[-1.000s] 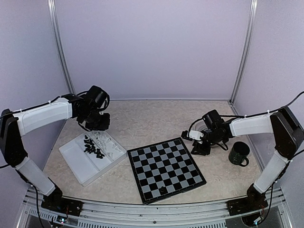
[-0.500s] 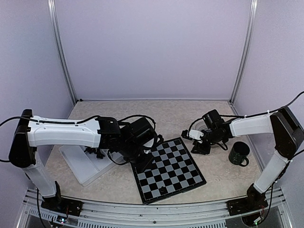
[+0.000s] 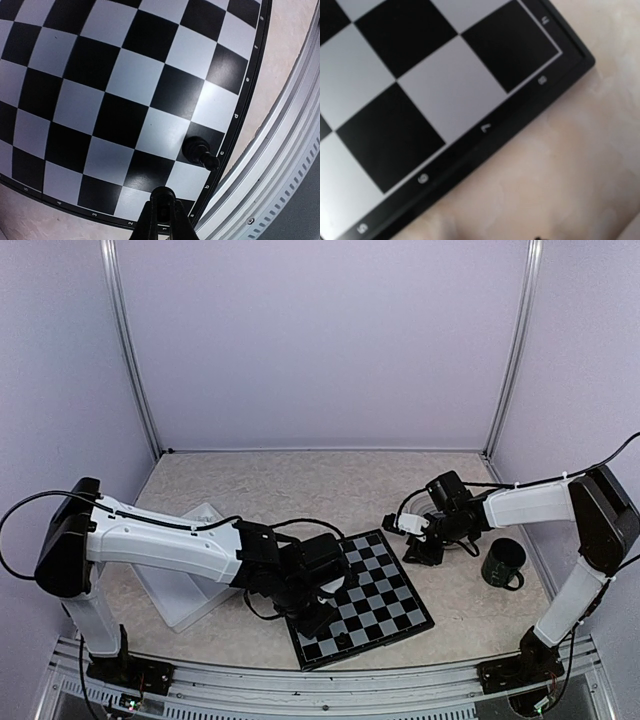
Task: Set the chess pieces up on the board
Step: Place the pawn at h7.
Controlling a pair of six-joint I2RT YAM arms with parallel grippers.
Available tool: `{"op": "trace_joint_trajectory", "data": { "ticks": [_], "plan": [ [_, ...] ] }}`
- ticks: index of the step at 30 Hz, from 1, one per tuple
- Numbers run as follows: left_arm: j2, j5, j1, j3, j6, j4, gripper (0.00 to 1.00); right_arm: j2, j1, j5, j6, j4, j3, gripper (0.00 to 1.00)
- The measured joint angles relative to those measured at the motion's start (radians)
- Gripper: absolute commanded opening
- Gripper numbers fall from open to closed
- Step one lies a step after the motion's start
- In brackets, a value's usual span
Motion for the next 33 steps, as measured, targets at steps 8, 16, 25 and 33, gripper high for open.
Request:
{"op": "trace_joint_trajectory", "data": {
  "ticks": [8, 16, 25, 33],
  "plan": [
    [0.011, 0.006, -0.010, -0.037, 0.000, -0.043, 0.05, 0.007, 0.000, 0.003, 0.000, 0.000, 0.000, 0.46],
    [0.011, 0.003, -0.010, -0.047, 0.000, -0.055, 0.09, 0.021, 0.000, 0.004, 0.000, 0.000, 0.000, 0.46],
    [0.022, -0.018, -0.010, -0.048, -0.001, -0.058, 0.17, 0.022, 0.000, 0.004, 0.000, -0.001, 0.000, 0.46],
    [0.031, -0.030, -0.010, -0.048, -0.004, -0.064, 0.30, 0.022, 0.000, 0.004, 0.000, -0.001, 0.000, 0.46]
  ]
}}
